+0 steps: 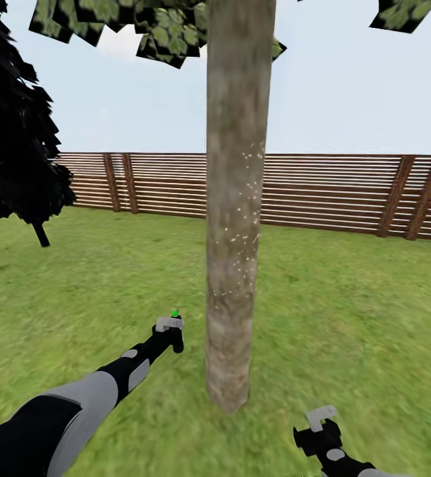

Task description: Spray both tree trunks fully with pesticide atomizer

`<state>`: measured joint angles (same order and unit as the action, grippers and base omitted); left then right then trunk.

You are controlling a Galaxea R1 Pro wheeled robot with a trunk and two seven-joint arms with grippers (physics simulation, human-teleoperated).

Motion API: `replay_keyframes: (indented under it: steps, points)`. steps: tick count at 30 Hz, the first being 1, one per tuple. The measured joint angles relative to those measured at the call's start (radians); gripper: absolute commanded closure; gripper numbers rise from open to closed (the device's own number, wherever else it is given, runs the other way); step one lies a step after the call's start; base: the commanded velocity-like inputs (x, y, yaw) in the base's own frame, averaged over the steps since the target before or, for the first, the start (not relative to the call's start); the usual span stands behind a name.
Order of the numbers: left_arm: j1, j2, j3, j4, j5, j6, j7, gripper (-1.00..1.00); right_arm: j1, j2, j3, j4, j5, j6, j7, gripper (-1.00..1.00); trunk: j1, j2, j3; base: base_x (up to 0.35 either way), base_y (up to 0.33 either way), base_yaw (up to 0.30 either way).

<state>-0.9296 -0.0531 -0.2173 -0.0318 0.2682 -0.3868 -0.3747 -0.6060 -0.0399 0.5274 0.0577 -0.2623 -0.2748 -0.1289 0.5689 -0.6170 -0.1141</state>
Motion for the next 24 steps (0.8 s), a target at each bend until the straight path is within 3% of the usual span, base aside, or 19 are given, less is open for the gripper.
replay_keyframes:
  steps: [13,20,24]
  points:
    - [0.000,0.003,0.005,0.000,0.000,0.000,0.000,1.00,0.017,-0.002,-0.001,-0.001,0.001,-0.001,-0.001,-1.00,0.000,0.000,0.000,0.083,0.335,-0.210]
    - [0.018,0.000,-0.002,0.002,-0.002,-0.004,-0.001,1.00,0.018,-0.003,0.000,-0.002,0.004,-0.005,-0.004,-1.00,0.000,0.000,0.000,0.000,-0.045,-0.017]
    - [0.030,0.000,0.003,0.001,0.000,-0.004,-0.001,1.00,0.018,-0.005,0.000,-0.002,0.004,-0.007,-0.004,-1.00,0.000,0.000,0.000,-0.209,-0.010,0.000]
